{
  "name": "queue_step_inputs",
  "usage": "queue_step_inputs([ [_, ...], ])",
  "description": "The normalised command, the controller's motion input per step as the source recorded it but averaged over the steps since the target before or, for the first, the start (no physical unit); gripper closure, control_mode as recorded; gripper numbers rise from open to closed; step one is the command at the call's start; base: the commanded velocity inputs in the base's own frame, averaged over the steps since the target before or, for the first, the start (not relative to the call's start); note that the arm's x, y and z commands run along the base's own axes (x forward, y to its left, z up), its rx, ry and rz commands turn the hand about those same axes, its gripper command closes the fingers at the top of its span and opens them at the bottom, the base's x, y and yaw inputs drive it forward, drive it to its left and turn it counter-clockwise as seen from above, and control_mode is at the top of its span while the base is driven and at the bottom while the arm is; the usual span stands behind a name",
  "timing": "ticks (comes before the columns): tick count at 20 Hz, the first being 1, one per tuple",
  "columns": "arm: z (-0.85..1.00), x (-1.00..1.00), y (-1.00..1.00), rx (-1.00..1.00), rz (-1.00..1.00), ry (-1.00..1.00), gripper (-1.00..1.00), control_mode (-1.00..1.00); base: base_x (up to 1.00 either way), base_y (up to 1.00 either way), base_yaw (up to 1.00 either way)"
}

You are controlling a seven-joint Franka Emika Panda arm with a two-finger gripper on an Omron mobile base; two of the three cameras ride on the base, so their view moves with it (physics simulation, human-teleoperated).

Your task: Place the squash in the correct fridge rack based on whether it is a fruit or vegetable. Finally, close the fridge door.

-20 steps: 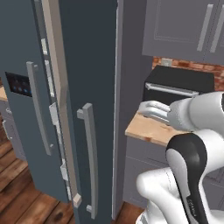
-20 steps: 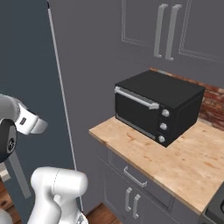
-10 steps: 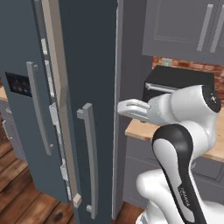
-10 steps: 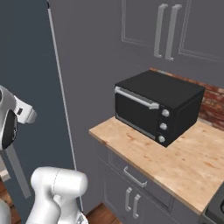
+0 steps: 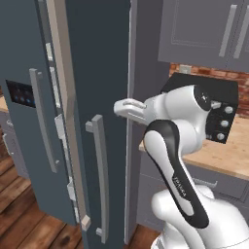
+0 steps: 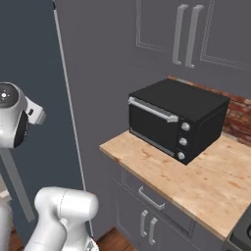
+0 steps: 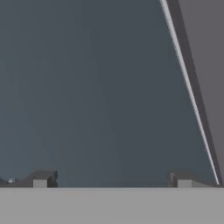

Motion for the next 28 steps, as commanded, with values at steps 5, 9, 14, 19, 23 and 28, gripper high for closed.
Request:
queue_step_inputs([
  [5, 0.0, 0.64, 0.3, 0.0, 0.0, 0.0, -1.0, -1.0, 0.0, 0.0, 0.0],
  [9, 0.0, 0.49, 0.35, 0.0, 0.0, 0.0, -1.0, -1.0, 0.0, 0.0, 0.0],
  [14, 0.0, 0.46, 0.36, 0.0, 0.0, 0.0, -1.0, -1.0, 0.0, 0.0, 0.0],
  [19, 0.0, 0.42, 0.42, 0.0, -0.04, 0.0, -1.0, -1.0, 0.0, 0.0, 0.0],
  [23, 0.0, 0.29, 0.39, 0.0, -0.1, 0.0, -1.0, -1.0, 0.0, 0.0, 0.0],
  [28, 0.0, 0.17, 0.28, 0.0, -0.18, 0.0, -1.0, -1.0, 0.0, 0.0, 0.0],
])
